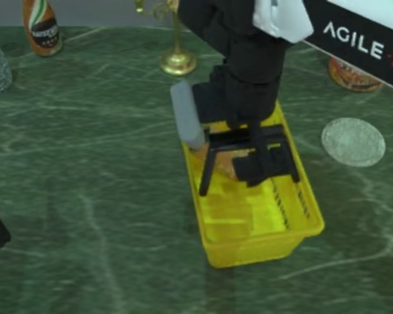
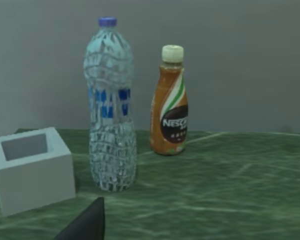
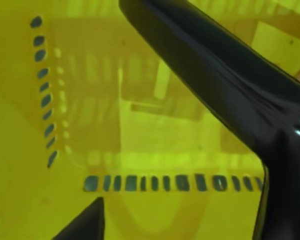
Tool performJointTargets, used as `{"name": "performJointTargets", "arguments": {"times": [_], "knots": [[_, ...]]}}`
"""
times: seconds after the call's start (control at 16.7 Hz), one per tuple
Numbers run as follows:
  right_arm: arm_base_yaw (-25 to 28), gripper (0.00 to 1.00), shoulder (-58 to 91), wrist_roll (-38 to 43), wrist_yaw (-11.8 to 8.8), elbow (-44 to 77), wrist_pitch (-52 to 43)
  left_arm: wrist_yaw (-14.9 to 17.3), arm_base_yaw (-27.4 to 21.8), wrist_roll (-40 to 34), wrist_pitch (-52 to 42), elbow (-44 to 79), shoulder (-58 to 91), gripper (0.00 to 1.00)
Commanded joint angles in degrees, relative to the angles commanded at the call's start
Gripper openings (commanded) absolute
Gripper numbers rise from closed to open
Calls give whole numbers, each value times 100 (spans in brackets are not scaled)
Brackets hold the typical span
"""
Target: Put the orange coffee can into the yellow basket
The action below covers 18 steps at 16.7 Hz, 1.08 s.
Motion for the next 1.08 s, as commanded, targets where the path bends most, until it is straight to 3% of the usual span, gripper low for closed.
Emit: {"name": "performJointTargets", "arguments": {"times": [0.3,1.08], "knots": [[3,100,-19,4,0,-146,128,0,0,0,0,0,0,100],[3,2,-19,4,0,-146,128,0,0,0,0,0,0,100]]}}
